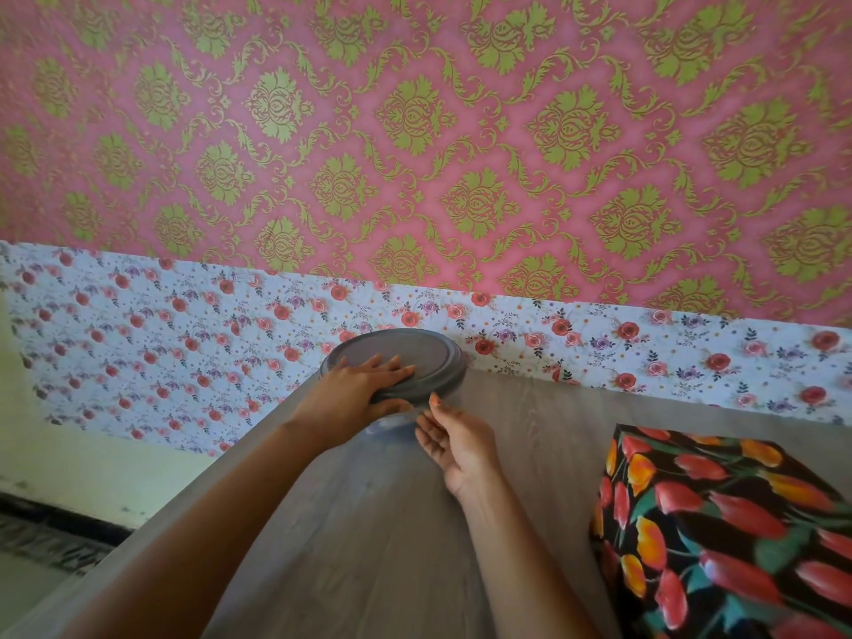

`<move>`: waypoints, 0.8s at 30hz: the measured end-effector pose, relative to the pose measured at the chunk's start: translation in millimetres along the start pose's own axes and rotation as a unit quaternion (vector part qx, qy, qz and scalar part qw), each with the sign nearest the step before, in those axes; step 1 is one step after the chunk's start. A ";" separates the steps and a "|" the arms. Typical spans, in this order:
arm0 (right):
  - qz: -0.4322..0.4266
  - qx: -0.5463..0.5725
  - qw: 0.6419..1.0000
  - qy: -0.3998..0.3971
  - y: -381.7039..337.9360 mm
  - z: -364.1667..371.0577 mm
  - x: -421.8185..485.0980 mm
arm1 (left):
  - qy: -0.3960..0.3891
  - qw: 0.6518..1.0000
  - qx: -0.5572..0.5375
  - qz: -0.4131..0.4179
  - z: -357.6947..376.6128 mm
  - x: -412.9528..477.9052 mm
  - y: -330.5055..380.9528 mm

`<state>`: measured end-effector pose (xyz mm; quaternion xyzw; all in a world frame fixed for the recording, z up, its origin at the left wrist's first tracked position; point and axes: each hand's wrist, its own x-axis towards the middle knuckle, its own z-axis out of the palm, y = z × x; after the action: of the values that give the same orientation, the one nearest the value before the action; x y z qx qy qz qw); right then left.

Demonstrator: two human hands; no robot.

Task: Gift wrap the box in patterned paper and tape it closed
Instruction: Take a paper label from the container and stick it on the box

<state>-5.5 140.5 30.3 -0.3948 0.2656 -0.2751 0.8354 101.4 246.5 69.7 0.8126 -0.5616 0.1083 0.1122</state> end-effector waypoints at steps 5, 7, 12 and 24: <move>0.008 0.019 1.000 0.003 -2.2 2.2 -0.7 | -0.072 0.993 0.083 0.037 -8.6 13.1 10.2; 0.017 0.033 0.999 0.000 -4.0 2.1 -1.2 | -0.106 0.980 0.154 0.062 -14.6 21.7 16.6; 0.018 0.043 0.999 -0.004 -0.6 2.7 1.5 | -0.136 0.968 0.204 0.055 -23.2 40.0 30.0; 0.026 0.079 0.996 0.007 0.1 -0.3 4.9 | -0.088 0.940 0.320 0.077 -6.7 35.2 57.5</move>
<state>-2.1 137.1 28.9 -0.3185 0.2587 -0.2761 0.8692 59.4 197.5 90.3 0.7660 -0.5661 0.2188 -0.2122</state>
